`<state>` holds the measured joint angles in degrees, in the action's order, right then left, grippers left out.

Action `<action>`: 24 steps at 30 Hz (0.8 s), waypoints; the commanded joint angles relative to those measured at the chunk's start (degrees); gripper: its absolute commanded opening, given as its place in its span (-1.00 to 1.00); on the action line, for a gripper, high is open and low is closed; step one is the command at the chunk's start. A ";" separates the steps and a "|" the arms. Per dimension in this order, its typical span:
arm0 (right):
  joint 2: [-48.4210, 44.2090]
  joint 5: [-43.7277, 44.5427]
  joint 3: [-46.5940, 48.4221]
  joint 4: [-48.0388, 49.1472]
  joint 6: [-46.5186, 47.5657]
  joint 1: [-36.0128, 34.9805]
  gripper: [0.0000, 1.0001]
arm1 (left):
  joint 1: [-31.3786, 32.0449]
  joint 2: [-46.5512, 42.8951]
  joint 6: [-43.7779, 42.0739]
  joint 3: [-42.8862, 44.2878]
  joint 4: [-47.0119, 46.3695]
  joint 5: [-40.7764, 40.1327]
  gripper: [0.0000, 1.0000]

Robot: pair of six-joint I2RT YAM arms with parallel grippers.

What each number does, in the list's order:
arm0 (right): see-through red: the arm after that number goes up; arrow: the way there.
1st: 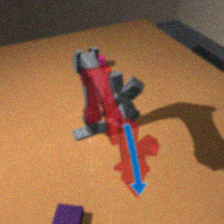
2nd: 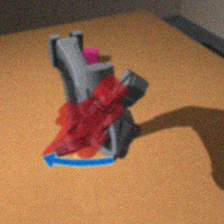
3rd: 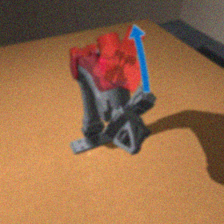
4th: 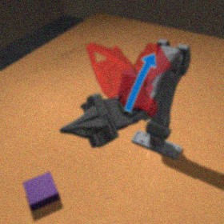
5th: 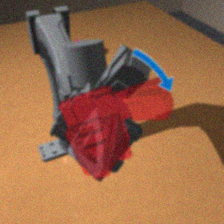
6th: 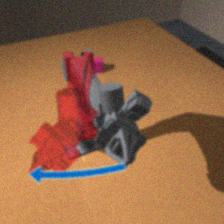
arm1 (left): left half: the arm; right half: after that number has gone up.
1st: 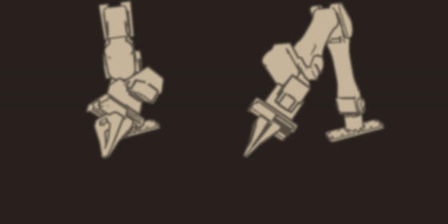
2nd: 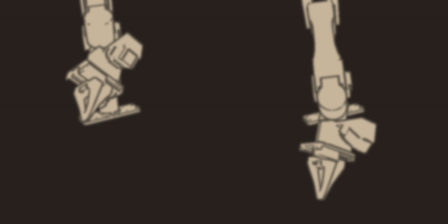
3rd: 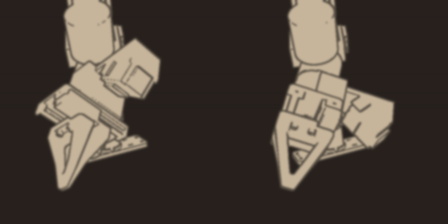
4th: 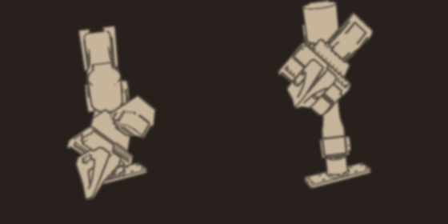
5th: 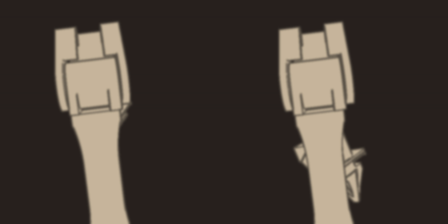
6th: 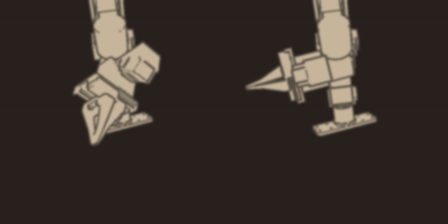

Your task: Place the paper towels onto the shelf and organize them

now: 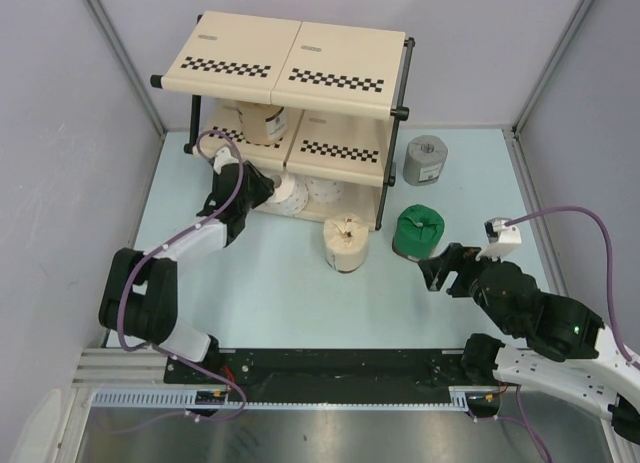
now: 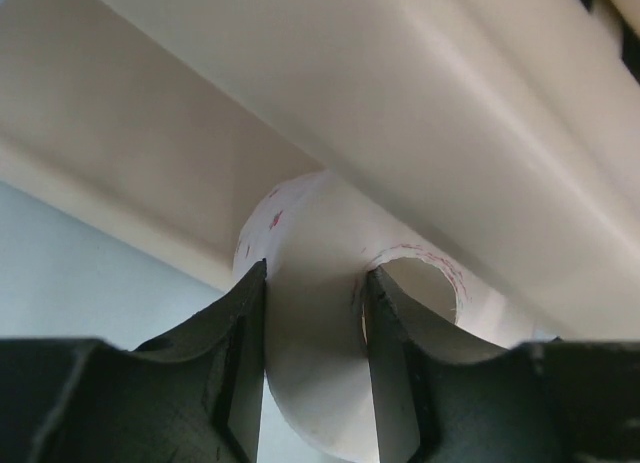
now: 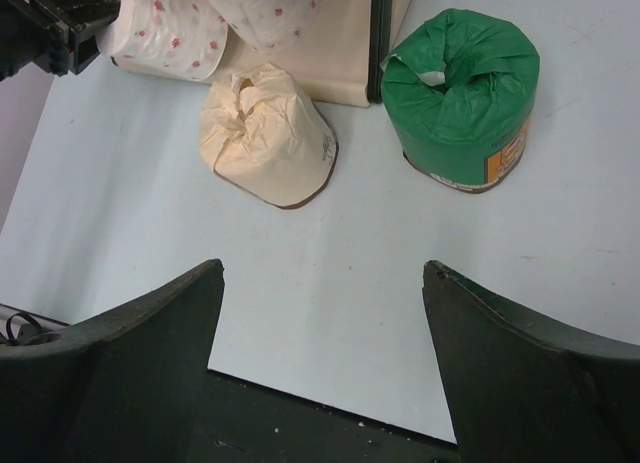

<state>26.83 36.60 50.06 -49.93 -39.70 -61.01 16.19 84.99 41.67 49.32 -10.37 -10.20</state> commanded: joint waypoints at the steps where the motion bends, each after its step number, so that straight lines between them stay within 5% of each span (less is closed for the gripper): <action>1: -0.81 -0.39 0.04 -1.22 -1.96 0.19 0.71 | -0.98 2.19 3.33 4.73 -7.03 -0.44 -0.57; 24: 2.97 -0.83 -0.23 -1.31 -2.92 0.28 0.71 | -5.20 9.76 7.63 8.95 -13.09 -2.99 -0.58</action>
<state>29.32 35.48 49.98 -52.01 -41.60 -60.99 11.68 94.52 46.02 55.20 -15.51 -11.92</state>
